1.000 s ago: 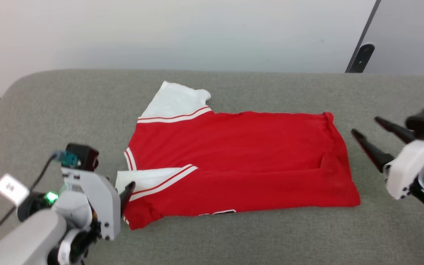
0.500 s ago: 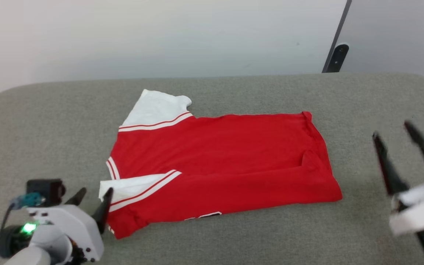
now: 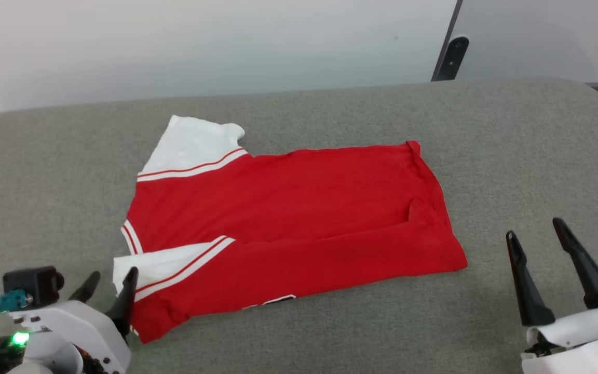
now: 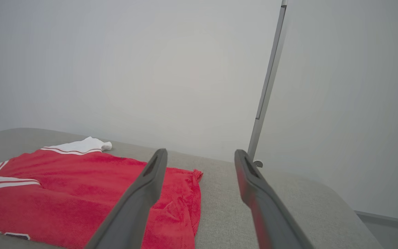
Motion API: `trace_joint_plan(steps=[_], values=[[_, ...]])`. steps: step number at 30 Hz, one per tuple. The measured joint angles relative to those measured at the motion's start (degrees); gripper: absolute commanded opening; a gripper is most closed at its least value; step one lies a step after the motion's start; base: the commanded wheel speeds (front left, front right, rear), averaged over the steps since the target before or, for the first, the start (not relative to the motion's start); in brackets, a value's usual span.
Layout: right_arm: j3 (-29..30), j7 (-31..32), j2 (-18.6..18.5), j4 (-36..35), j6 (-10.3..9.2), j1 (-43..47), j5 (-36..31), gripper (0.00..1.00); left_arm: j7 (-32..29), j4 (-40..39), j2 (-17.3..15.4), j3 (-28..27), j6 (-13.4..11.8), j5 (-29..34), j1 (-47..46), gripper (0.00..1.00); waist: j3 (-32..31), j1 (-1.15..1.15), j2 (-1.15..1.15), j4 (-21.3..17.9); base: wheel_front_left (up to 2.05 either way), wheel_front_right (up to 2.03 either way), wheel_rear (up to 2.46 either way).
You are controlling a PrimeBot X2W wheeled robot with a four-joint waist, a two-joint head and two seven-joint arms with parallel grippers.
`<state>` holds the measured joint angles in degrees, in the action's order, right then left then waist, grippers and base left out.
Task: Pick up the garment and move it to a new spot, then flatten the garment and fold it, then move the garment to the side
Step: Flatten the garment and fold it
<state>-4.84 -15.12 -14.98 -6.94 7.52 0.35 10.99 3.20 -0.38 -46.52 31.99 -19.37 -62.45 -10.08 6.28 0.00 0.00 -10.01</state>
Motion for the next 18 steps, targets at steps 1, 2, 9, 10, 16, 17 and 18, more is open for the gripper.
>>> trace_joint_plan(steps=[1, 2, 9, 10, 16, 17, 18], values=[[0.0, 0.01, 0.33, -0.02, 0.0, 0.37, -0.03, 1.0, -0.52, -0.21, -0.12, -0.05, 0.2, -0.54, 0.03, 1.0, 0.25, 0.0, 0.0, -0.15, 0.0, 0.0, 0.0], [-0.08, 0.01, 0.59, 0.07, 0.0, 0.53, -0.04, 1.0, -1.47, -0.19, -0.51, 0.15, 0.2, -0.62, 0.03, 1.0, 0.55, 0.0, 0.0, -0.29, 0.0, 0.0, 0.0], [-0.03, 0.01, 0.9, 0.3, 0.0, -0.83, 0.04, 1.0, -14.74, 1.45, -3.39, 2.34, 1.29, -3.42, -5.78, 1.0, 2.88, 0.0, 0.0, -1.27, 0.0, 0.0, 0.0], [0.05, 0.01, 0.9, 0.36, 0.0, -1.27, 0.19, 1.0, -16.75, 1.72, -3.94, 2.85, 1.76, -3.42, -7.06, 1.0, 3.26, 0.0, 0.0, -1.42, 0.0, 0.0, 0.0], [-0.07, 0.01, 1.09, 1.53, 0.0, -2.47, 1.04, 1.0, -30.55, 5.34, -3.86, 6.14, 0.85, -6.0, -13.12, 1.0, 5.31, 0.0, 0.0, -2.35, 0.0, 0.0, 0.0], [-0.22, 0.01, 1.09, 1.83, 0.0, -2.58, 1.09, 1.0, -32.55, 6.0, -3.79, 6.67, 0.68, -6.14, -14.1, 1.0, 5.61, 0.0, 0.0, -2.52, 0.0, 0.0, 0.0], [-0.45, 0.01, 1.13, 2.18, 0.0, -2.81, 1.31, 1.0, -34.63, 6.91, -3.66, 7.1, 0.15, -6.26, -15.18, 1.0, 5.89, 0.0, 0.0, -2.71, 0.0, 0.0, 0.0]])
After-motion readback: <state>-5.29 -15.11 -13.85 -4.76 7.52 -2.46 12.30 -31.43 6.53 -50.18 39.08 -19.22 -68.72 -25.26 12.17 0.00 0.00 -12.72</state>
